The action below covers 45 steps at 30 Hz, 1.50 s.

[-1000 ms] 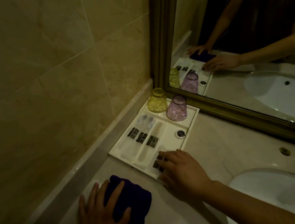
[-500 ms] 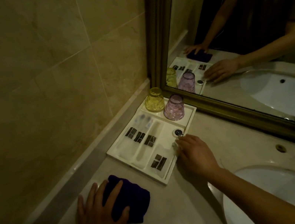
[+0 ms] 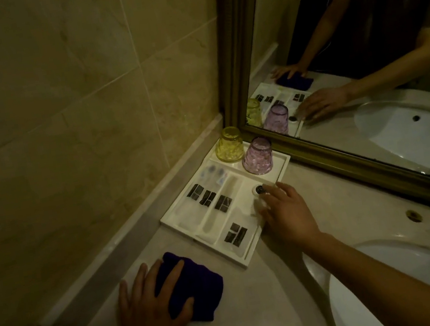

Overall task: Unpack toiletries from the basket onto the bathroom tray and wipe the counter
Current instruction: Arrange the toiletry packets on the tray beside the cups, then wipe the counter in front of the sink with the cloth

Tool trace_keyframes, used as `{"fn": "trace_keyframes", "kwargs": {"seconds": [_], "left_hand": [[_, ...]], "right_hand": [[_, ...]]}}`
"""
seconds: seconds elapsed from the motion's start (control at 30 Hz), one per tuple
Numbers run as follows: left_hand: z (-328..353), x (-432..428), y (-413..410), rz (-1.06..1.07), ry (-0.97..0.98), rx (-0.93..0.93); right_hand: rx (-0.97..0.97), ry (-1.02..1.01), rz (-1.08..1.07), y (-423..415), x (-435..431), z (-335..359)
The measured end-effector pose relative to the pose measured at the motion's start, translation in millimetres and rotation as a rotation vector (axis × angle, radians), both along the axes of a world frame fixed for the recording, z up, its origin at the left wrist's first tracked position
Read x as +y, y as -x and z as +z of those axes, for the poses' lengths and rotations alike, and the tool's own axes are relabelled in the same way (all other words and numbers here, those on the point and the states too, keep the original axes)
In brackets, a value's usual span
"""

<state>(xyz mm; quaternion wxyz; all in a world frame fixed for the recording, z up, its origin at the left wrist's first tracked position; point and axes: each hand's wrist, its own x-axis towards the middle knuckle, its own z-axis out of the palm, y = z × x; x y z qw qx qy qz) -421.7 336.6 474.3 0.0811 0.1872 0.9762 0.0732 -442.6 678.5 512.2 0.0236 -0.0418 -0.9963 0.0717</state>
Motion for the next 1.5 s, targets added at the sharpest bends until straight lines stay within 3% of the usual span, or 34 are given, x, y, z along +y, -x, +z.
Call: {"fn": "trace_keyframes", "kwargs": {"seconds": [0.13,0.27,0.53,0.67,0.83,0.9,1.0,1.07,1.13,1.23,1.33,1.4,1.5], "left_hand": [[-4,-1,1,0.001,-0.005,0.012],[-5,-1,1,-0.010,-0.015,0.022],[-3,0,-2,-0.001,-0.044,0.075],[1,4,-4,0.078,-0.275,0.036],[18,15,15,0.312,-0.644,-0.314],[25,16,25,0.373,-0.771,-0.364],[32,22,34,0.375,-0.710,-0.328],[37,28,34,0.424,-0.854,-0.430],[43,29,30,0.518,-1.088,-0.579],[50,30,20,0.562,-1.336,-0.777],[53,32,6,0.489,-1.437,-0.857],[50,37,-5,0.395,-1.356,-0.791],[36,41,-23,0.122,-0.997,-0.431]], "right_hand": [[0.178,0.076,0.105,-22,-21,1],[0.114,0.032,0.125,-27,-27,-1],[0.164,0.155,0.046,-33,-31,3],[0.208,0.285,0.027,-46,-48,5],[0.292,0.453,-0.015,-70,-88,11],[0.216,0.519,-0.032,-76,-109,10],[0.000,0.542,0.002,-76,-142,5],[-0.081,0.444,0.073,-72,-161,2],[-0.041,0.405,0.088,-69,-175,0],[0.064,0.651,-0.024,-75,-179,9],[0.035,0.897,-0.116,-98,-172,23],[0.047,1.125,-0.222,-121,-162,37],[0.131,1.344,-0.326,-164,-138,58]]}}
